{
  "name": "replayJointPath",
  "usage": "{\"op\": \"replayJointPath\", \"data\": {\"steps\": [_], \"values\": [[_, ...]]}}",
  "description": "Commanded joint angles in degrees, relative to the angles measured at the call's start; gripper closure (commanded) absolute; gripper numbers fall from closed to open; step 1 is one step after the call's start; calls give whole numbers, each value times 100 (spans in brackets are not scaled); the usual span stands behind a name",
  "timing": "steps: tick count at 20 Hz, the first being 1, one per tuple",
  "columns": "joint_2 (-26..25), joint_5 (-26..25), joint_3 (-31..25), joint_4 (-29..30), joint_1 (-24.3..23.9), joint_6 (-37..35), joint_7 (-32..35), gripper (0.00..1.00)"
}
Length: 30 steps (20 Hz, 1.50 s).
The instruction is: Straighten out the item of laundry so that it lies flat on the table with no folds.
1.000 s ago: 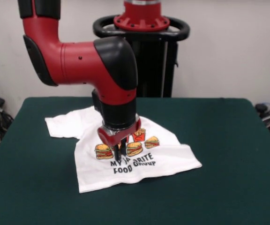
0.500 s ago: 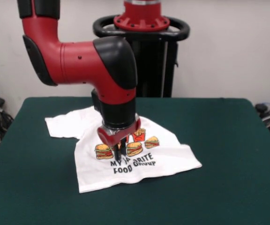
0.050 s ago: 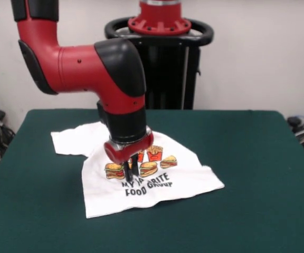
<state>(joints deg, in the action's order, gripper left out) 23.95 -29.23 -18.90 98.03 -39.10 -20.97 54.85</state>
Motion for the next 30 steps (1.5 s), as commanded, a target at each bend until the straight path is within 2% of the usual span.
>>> {"op": "replayJointPath", "data": {"steps": [1, 11, 30], "values": [[84, -253, -218, -227, 108, 568, 648, 100], [132, -331, 27, -297, 263, 955, 858, 100], [51, -377, 313, -562, 305, 1207, 815, 100]]}}
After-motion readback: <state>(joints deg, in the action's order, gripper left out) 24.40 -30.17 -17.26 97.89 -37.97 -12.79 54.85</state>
